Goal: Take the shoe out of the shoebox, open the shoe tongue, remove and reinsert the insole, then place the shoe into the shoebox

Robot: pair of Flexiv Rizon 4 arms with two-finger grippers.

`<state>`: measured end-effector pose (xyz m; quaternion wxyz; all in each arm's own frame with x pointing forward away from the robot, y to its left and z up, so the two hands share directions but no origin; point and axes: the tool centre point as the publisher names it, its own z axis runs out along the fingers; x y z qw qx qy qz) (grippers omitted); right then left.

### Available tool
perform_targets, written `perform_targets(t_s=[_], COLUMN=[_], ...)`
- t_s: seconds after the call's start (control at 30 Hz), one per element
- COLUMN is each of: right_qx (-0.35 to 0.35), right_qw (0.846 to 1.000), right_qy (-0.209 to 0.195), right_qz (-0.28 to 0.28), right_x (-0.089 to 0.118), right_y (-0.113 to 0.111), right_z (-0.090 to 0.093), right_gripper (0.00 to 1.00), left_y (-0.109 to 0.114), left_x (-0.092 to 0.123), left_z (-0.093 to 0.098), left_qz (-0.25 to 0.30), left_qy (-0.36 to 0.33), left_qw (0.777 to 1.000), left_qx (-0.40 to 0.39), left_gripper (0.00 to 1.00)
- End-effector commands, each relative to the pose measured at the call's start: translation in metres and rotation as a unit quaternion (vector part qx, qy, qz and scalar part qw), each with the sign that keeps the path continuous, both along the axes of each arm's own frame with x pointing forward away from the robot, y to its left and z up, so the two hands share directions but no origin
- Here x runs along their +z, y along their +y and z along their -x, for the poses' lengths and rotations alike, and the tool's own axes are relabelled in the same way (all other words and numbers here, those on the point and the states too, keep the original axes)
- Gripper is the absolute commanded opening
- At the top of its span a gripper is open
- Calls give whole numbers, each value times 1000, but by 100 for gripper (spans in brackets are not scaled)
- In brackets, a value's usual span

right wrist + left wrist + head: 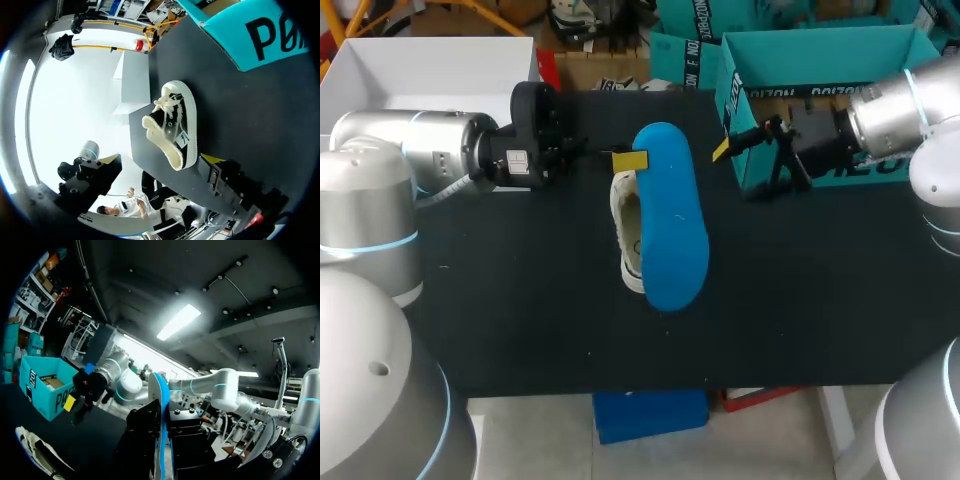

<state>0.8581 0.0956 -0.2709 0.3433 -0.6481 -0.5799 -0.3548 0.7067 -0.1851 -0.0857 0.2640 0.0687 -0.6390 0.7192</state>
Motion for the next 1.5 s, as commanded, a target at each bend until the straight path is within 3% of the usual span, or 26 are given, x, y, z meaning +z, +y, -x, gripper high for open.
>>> perform_targets(t_s=[0.03,0.8,0.97,1.2,1.33,1.5], right_qx=[5,26,26,26,26,26], right_qw=[997,978,978,978,978,978], right_qy=[-11,13,13,13,13,13], right_qz=[-75,-205,-205,-205,-205,-205], right_x=[-9,-38,-38,-38,-38,-38], right_y=[-2,-4,-4,-4,-4,-4], right_z=[5,17,17,17,17,17], right_gripper=[100,100,100,100,100,100], left_y=[-1,-1,-1,8,11,10], left_x=[0,0,0,4,0,-10], left_z=[2,2,2,-13,-14,-13], left_qz=[-1,-1,-1,-25,-50,-87], left_qy=[0,0,0,-215,-326,-453], left_qw=[1000,1000,1000,976,944,887], left_qx=[3,3,3,29,26,0], left_gripper=[0,0,0,0,0,0])
